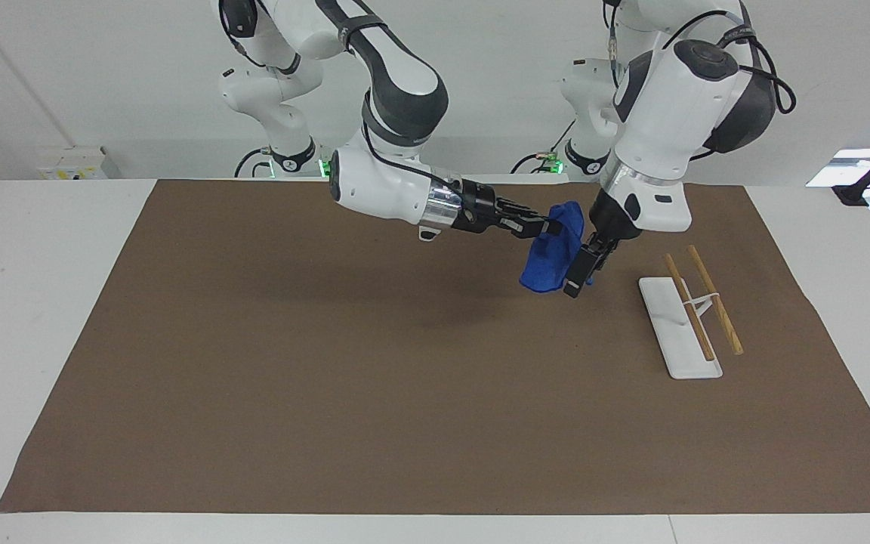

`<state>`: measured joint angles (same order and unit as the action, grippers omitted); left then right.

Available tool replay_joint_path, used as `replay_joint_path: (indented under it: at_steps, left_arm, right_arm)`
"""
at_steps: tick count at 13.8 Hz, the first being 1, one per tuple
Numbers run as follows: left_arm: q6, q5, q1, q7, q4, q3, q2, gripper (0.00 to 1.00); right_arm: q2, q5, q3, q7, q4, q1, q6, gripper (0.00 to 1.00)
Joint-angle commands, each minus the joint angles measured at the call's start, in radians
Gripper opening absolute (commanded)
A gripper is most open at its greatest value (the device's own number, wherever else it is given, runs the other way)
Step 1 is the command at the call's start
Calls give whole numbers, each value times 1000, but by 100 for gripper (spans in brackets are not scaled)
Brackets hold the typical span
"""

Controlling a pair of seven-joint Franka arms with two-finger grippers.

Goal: Right arm passes towel to left arm to hang
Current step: 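Hold the towel out with the right gripper while the left gripper grasps it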

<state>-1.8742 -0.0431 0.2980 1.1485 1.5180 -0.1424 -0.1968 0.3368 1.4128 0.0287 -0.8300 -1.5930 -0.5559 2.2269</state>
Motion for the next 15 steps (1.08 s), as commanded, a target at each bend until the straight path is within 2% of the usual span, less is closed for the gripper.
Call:
replay_joint_path:
  at_steps: [1, 4, 6, 9, 11, 14, 15]
  left_arm:
    - [87, 37, 12, 7, -38, 10, -10, 93]
    - [168, 38, 15, 0, -39, 10, -7, 90]
    - [191, 34, 20, -21, -29, 4, 3, 81]
    - [179, 28, 33, -23, 5, 1, 17, 60]
    - [167, 26, 33, -24, 16, 0, 19, 54]
    - [173, 26, 33, -27, 40, 0, 30, 51]
    - [182, 26, 33, -27, 39, 0, 30, 43]
  right_arm:
    - [-21, 6, -3, 17, -22, 2, 10, 0]
    - [-19, 6, -3, 23, -18, 5, 8, 0]
    - [-19, 6, -3, 23, -18, 8, 8, 0]
    - [-19, 6, -3, 22, -16, 8, 8, 0]
    - [-19, 6, -3, 22, -18, 8, 8, 0]
    - [-19, 6, -3, 20, -16, 8, 10, 0]
    - [-18, 6, -3, 20, -18, 8, 10, 0]
